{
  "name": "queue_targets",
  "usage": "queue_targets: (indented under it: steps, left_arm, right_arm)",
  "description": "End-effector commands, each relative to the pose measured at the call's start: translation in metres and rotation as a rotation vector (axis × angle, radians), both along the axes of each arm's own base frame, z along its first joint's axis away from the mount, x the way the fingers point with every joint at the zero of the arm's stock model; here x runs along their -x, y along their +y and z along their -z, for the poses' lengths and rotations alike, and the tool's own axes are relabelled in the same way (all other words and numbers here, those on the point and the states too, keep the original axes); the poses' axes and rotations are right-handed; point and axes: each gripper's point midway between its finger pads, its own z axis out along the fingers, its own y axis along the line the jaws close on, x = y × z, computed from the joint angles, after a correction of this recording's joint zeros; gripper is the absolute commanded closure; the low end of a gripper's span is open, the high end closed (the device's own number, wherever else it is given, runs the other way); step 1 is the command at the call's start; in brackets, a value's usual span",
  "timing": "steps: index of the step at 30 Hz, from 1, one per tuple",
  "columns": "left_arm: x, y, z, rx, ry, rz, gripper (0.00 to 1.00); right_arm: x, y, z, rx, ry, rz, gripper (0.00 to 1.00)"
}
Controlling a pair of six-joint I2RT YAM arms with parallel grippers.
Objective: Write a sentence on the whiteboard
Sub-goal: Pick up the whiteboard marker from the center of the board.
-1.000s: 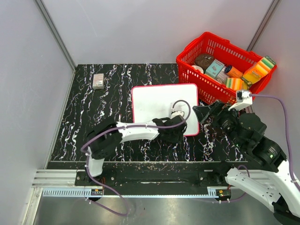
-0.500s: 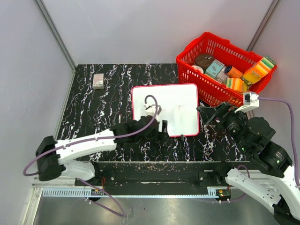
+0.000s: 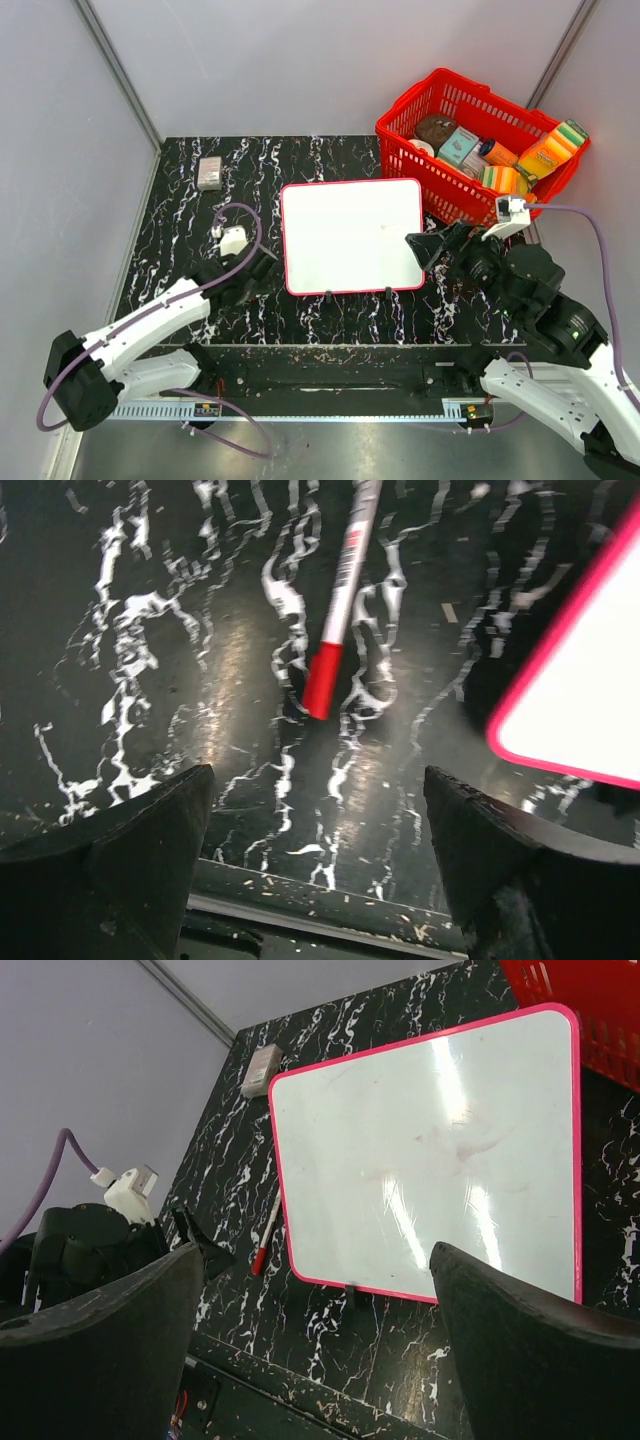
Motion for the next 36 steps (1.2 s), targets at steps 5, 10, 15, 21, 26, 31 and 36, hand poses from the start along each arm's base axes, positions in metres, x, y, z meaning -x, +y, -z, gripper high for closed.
queue_targets:
  steps: [5,10,15,21,26,31,36]
  left_arm:
    - [-0.024,0.024,0.03,0.049,0.073,-0.06,0.12]
    - [-0.044,0.013,0.048,0.062,0.143,0.018,0.21]
    - [-0.046,0.015,0.066,0.001,0.213,0.053,0.24]
    - [-0.038,0.015,0.093,-0.016,0.308,0.076,0.42]
    - [-0.039,0.005,0.106,0.024,0.334,0.113,0.68]
    - [-0.037,0.005,0.109,0.024,0.352,0.113,1.0]
    - [-0.045,0.007,0.071,0.031,0.258,0.1,1.0]
  right_arm:
    - [-0.002,0.017,0.002,-0.017,-0.001,-0.058,0.0]
    - [-0.002,0.019,0.003,-0.011,0.001,-0.071,0.01]
    - [-0.003,0.017,0.006,-0.004,0.001,-0.056,0.0]
    - [-0.006,0.017,0.009,0.023,-0.002,-0.056,0.0]
    - [-0.007,0.019,0.012,0.038,0.0,-0.061,0.0]
    - [-0.007,0.02,0.019,0.053,0.006,-0.074,0.0]
    - [-0.006,0.025,0.029,0.085,0.014,-0.104,0.01]
